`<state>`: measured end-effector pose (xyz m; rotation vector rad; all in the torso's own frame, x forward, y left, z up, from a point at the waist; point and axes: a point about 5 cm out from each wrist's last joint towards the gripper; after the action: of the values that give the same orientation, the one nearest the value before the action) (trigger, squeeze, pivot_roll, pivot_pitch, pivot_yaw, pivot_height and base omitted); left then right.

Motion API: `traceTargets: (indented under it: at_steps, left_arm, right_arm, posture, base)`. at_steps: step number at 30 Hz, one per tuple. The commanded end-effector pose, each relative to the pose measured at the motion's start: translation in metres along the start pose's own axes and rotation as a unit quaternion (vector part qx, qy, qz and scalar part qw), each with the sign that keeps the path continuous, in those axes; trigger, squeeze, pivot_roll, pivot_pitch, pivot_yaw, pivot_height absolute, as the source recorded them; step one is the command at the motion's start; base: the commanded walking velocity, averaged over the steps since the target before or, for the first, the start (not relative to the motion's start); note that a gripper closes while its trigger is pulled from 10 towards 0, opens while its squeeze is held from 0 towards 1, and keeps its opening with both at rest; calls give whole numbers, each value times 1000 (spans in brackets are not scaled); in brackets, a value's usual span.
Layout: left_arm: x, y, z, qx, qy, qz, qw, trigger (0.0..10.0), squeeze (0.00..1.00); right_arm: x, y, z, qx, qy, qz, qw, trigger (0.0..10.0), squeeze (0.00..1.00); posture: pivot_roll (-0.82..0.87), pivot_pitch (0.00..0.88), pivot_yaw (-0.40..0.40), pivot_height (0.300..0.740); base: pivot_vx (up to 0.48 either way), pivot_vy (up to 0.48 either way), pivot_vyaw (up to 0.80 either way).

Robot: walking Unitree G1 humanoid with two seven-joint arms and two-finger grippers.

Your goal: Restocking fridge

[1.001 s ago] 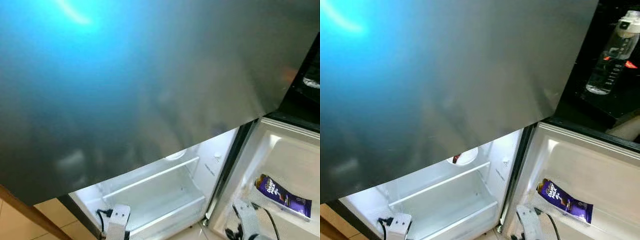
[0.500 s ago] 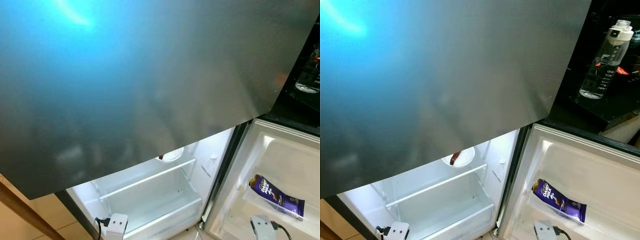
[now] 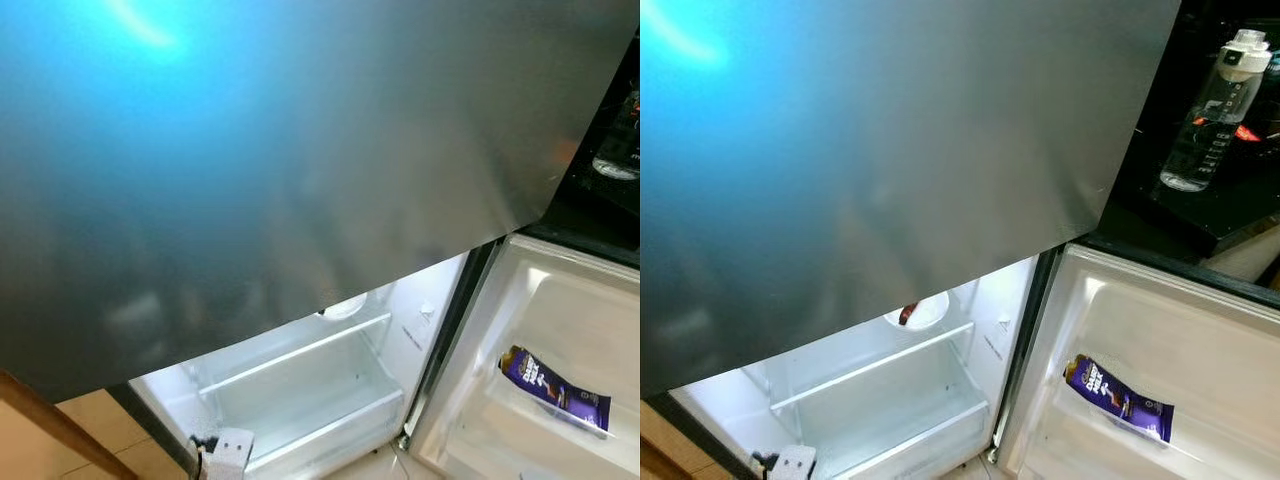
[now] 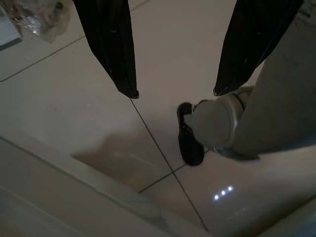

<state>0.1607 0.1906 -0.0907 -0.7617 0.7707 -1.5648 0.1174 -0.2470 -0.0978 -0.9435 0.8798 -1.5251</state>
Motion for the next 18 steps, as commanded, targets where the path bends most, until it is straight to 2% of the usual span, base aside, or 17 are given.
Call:
traceTargets:
  at_steps: [1,3,6,9,15,18]
  left_arm:
    - [-18,-5,-3,-7,-17,35,999,10000,0]
    - [-27,-6,-1,-2,-30,51,998,10000,0]
    - [-34,-9,-7,-16,-41,72,996,10000,0]
    - [-32,-11,-16,-27,-61,76,995,10000,0]
    - [-24,-11,-24,-39,-58,67,995,10000,0]
    - [-17,-8,-22,-41,-54,64,996,10000,0]
  right_arm:
    - [-3,1,1,-2,-8,0,1000,10000,0]
    - [-5,1,4,1,-6,0,1000,10000,0]
    - [-6,2,7,3,-13,1,1000,10000,0]
    - [-4,1,6,4,-12,-2,1000,10000,0]
    - [-3,1,0,-4,-9,-4,1000,10000,0]
    - [-4,0,-5,-13,-24,0,1000,10000,0]
  posture:
    - [-1,59,-35,740]
    - [-7,61,-34,740]
    - [-25,72,-32,740]
    - [-30,57,-19,740]
    - [-39,62,-25,740]
    - [-32,59,-38,740]
  base:
    - [0,0,0]
    - [0,0,0]
    - [0,0,0]
    - [0,0,0]
    - [0,0,0]
    - [-460,0,0]
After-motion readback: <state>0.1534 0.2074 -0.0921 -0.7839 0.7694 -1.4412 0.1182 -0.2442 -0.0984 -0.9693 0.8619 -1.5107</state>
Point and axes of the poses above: a point about 5 cm out from each wrist's last joint towards the gripper, its own y axis pointing out of the wrist towards the gripper, its own z axis along the axis of the wrist's last joint, x = y × z
